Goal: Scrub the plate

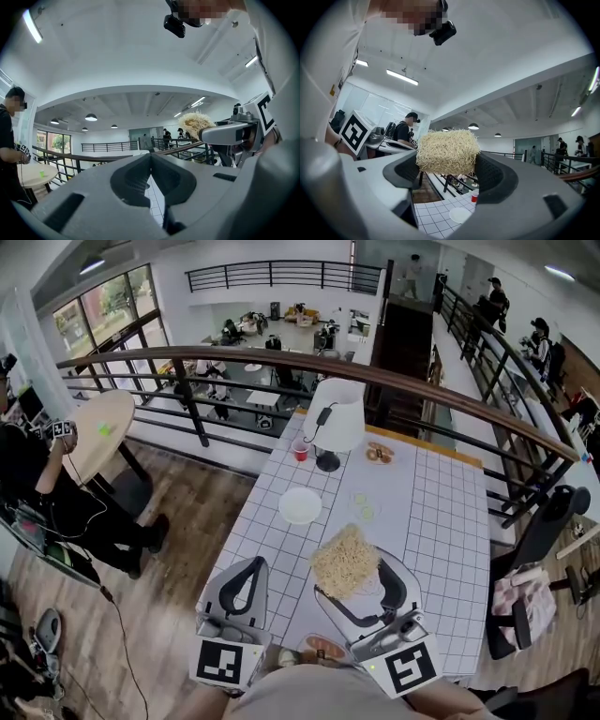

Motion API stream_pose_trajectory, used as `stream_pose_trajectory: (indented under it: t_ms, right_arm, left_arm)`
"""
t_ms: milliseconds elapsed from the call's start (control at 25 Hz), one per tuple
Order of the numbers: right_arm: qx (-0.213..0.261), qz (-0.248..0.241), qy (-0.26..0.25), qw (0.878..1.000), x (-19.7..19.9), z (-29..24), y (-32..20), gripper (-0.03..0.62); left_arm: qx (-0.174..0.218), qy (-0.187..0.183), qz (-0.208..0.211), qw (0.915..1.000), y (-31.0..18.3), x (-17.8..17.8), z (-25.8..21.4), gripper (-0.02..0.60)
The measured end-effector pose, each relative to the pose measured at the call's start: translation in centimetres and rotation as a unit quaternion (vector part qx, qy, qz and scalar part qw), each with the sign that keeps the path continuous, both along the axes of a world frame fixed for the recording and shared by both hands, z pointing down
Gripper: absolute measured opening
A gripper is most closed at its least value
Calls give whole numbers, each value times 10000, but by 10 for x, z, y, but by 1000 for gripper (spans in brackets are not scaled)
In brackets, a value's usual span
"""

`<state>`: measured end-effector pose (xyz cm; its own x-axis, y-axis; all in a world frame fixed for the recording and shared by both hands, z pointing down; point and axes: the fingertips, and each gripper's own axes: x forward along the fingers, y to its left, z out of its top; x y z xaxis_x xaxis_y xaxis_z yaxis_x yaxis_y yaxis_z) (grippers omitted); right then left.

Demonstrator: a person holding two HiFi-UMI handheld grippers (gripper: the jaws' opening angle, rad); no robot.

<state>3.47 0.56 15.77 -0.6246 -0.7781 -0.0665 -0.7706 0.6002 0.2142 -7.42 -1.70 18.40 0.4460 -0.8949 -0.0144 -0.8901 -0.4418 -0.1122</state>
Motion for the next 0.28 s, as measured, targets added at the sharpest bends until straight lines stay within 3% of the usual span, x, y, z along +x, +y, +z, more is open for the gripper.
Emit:
stream_pose_trajectory:
  t_ms: [280]
  right_arm:
    - [-134,52,110,9998,1,7,-4,366]
  left_arm:
    - [-193,-25,110,9998,4,3,4,12]
